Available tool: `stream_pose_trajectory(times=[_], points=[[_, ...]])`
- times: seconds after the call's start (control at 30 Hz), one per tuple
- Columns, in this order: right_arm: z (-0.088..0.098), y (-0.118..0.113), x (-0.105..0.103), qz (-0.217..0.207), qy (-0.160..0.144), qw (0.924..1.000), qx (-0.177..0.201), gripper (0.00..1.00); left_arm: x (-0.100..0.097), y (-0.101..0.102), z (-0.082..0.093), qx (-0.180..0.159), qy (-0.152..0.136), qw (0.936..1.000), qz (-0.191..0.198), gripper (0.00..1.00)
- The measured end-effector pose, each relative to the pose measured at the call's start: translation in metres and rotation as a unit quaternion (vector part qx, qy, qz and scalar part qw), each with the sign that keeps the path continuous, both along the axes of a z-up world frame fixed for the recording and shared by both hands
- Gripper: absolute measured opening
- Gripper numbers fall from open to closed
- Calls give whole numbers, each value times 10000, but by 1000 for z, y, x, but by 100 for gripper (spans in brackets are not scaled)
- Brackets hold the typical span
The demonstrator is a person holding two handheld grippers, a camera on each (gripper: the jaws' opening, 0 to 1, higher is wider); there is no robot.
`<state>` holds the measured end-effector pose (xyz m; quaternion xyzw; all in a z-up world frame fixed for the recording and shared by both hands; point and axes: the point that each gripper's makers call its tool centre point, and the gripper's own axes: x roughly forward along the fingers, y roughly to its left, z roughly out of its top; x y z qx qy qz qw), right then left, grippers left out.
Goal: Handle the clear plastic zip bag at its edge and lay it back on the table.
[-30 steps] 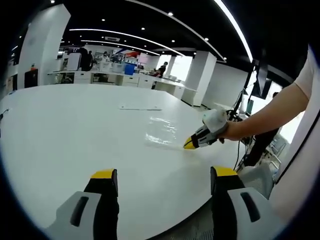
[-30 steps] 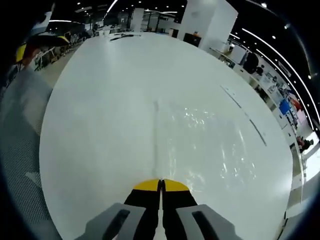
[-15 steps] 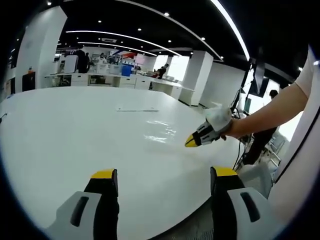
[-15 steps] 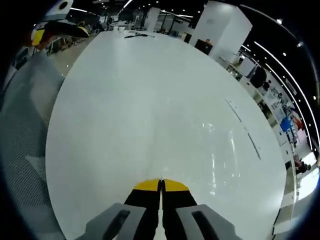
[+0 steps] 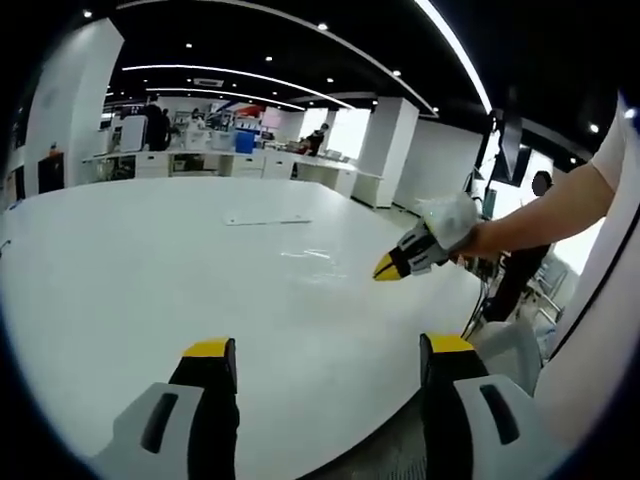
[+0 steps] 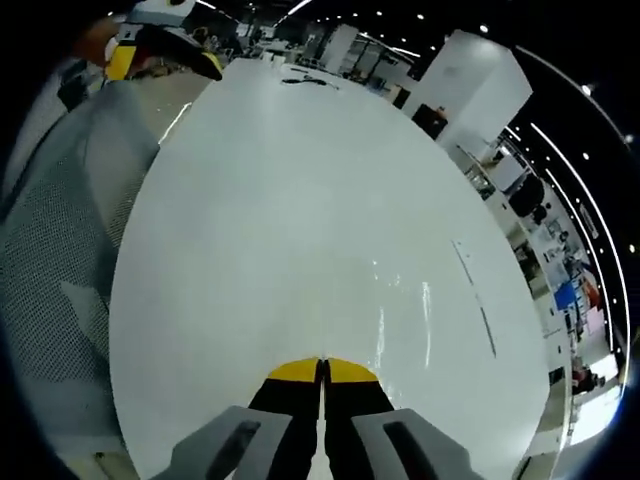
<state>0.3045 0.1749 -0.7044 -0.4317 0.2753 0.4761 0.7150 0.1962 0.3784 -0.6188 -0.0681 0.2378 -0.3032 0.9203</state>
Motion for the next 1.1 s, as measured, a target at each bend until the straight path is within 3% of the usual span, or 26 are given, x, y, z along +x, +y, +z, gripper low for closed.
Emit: stream_pose_trajectory(times=[0.6, 1.1], points=[[55, 8, -14, 386, -515, 9979, 112, 0, -5, 0, 9, 130, -157, 9996, -202, 70], [92, 15, -26, 556, -668, 9958, 300, 0, -6, -5, 21, 237, -284, 9986, -371, 65]])
